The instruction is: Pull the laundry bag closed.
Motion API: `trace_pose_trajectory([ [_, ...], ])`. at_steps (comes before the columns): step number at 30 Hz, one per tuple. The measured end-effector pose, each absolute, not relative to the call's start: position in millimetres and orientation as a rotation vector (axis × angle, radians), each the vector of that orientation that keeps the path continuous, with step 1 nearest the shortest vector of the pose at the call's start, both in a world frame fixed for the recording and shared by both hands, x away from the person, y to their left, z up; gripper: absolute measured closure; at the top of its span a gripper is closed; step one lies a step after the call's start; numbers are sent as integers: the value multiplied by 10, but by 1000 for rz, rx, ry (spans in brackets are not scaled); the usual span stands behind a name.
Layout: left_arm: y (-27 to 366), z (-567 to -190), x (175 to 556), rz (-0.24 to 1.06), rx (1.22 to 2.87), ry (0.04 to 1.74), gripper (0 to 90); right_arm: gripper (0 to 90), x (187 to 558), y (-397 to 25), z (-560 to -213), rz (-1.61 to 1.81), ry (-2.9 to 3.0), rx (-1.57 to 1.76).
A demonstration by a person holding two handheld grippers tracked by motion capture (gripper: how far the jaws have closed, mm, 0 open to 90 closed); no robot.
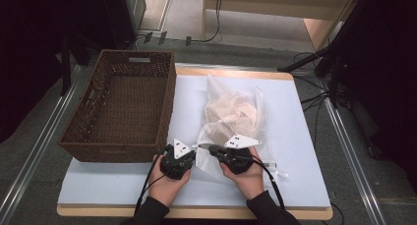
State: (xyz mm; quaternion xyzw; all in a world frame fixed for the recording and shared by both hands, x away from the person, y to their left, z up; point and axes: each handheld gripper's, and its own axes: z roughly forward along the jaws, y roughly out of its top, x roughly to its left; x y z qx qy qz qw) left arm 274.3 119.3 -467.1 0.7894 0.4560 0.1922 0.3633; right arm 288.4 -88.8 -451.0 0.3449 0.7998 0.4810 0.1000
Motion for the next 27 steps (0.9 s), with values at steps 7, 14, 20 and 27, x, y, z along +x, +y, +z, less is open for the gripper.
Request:
trace_pose_trajectory([
  [7, 1195, -4531, 2752, 528, 1917, 1159, 898, 895, 2865, -916, -4587, 1404, 2380, 1029],
  [14, 1190, -4390, 2658, 465, 1833, 1019, 828, 895, 2848, -903, -4621, 1397, 2379, 1033],
  [20, 1303, -4526, 2679, 325, 1874, 1110, 694, 894, 2848, -916, -4627, 1395, 2368, 1040],
  [27, 1248, -4655, 2770, 201, 1958, 1129, 519, 894, 2842, -899, -4633, 1396, 2378, 1018],
])
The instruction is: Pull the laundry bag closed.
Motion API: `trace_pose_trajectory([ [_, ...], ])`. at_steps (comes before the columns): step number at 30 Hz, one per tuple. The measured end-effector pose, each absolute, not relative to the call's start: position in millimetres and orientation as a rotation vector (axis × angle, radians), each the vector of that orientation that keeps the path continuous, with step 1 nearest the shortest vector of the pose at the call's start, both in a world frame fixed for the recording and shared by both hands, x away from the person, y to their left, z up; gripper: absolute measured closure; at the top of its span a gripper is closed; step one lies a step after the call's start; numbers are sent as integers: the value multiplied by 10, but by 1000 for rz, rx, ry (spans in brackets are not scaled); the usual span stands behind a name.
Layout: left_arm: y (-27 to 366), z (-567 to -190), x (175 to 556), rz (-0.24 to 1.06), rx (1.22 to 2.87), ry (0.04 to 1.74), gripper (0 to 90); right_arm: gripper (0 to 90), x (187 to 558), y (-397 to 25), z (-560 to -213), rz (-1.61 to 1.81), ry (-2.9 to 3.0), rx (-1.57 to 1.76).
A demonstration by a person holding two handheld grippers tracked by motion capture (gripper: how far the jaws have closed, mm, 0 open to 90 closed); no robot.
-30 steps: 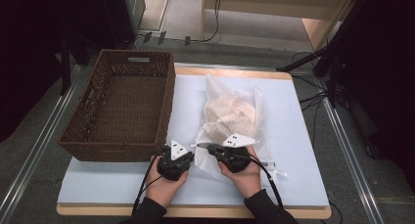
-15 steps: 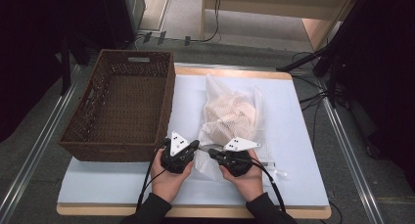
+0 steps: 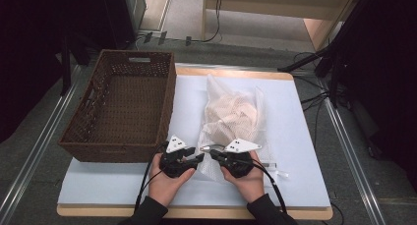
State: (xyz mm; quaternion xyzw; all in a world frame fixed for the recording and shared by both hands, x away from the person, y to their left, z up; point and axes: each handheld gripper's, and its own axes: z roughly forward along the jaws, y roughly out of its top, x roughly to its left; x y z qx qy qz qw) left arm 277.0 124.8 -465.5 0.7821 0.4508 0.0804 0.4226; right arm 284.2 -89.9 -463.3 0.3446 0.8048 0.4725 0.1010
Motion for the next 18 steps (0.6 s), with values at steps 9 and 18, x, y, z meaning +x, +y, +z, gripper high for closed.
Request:
trace_pose_trajectory([
  [9, 1233, -4735, 2800, 241, 1980, 1134, 781, 894, 2835, -870, -4666, 1386, 2424, 992],
  [18, 1243, -4732, 2745, 286, 2001, 1080, 882, 761, 2885, -890, -4672, 1410, 2424, 1045],
])
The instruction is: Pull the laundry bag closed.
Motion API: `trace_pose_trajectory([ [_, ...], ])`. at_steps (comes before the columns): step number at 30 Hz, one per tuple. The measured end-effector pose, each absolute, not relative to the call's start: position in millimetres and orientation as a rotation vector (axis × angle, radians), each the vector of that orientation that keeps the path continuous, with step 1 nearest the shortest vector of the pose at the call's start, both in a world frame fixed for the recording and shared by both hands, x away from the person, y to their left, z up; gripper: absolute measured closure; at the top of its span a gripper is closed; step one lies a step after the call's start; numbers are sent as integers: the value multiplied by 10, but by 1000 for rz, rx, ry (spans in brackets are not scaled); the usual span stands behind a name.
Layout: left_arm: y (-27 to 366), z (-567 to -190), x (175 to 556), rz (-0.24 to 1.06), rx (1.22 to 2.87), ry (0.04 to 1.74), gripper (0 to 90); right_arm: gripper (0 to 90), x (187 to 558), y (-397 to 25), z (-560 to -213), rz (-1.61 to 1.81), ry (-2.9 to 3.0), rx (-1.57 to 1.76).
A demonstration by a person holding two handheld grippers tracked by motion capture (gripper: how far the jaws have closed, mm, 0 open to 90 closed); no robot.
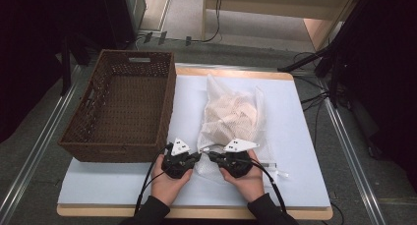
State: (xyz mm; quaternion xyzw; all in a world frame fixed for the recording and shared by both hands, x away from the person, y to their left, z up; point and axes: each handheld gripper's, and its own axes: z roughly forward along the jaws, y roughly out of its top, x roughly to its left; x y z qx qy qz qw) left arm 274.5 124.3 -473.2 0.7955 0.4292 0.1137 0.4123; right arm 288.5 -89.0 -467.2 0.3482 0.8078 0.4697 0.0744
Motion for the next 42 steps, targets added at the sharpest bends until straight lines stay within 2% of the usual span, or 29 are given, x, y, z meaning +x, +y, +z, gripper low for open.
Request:
trace_pose_trajectory([
  [1, 1241, -4733, 2739, 289, 2001, 1079, 883, 696, 2898, -892, -4671, 1420, 2418, 1061],
  [4, 1239, -4737, 2728, 298, 2005, 1059, 884, 587, 2941, -883, -4671, 1454, 2407, 1101],
  [7, 1234, -4737, 2717, 312, 2012, 1049, 884, 566, 2987, -867, -4682, 1468, 2425, 1154],
  [9, 1235, -4739, 2715, 312, 2010, 1049, 884, 594, 3009, -861, -4693, 1479, 2434, 1178],
  [15, 1236, -4737, 2695, 327, 2006, 1037, 885, 783, 3006, -857, -4673, 1515, 2452, 1200],
  [23, 1219, -4736, 2685, 347, 2013, 1036, 887, 868, 2975, -849, -4690, 1543, 2474, 1201],
  [35, 1285, -4731, 2662, 324, 1965, 1056, 897, 873, 2884, -876, -4675, 1463, 2426, 1175],
  [42, 1265, -4732, 2630, 367, 1964, 1043, 896, 873, 2844, -1049, -4701, 1465, 2387, 1193],
])
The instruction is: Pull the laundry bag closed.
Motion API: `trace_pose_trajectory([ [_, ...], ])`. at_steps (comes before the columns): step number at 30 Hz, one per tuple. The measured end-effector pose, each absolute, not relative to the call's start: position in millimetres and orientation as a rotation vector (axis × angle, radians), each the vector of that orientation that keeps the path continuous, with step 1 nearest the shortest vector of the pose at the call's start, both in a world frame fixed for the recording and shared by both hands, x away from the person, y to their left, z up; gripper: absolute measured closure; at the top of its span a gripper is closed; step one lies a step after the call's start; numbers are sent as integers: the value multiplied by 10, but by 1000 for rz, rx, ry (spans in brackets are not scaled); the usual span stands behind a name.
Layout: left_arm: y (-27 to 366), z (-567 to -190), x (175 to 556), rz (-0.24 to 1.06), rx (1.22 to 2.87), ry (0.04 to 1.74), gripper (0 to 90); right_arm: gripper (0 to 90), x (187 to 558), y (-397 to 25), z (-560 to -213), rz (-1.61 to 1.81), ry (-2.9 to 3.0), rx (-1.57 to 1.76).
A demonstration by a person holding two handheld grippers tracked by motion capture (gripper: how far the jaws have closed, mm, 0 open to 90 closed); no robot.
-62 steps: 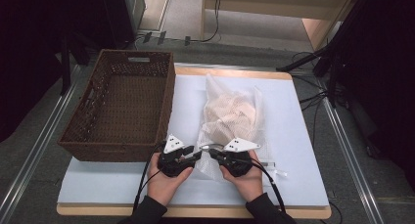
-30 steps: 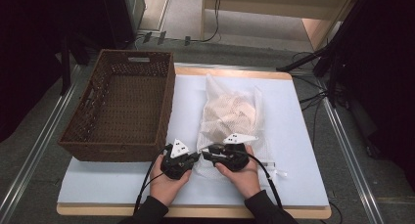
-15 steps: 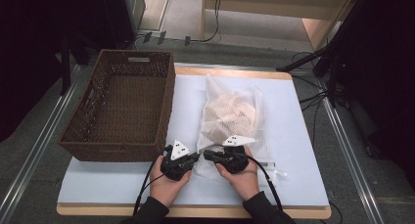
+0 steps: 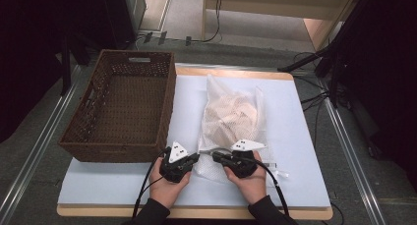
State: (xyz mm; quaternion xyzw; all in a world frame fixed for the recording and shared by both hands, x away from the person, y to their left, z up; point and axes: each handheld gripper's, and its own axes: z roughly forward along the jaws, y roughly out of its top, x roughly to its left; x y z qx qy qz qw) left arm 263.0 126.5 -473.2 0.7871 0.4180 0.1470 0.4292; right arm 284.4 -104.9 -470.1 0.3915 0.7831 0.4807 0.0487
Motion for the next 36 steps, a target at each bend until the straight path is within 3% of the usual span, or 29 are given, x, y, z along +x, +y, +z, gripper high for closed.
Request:
trace_pose_trajectory([
  [36, 1270, -4734, 2631, 368, 1956, 1053, 894, 873, 2618, -1777, -4693, 1439, 2237, 1241],
])
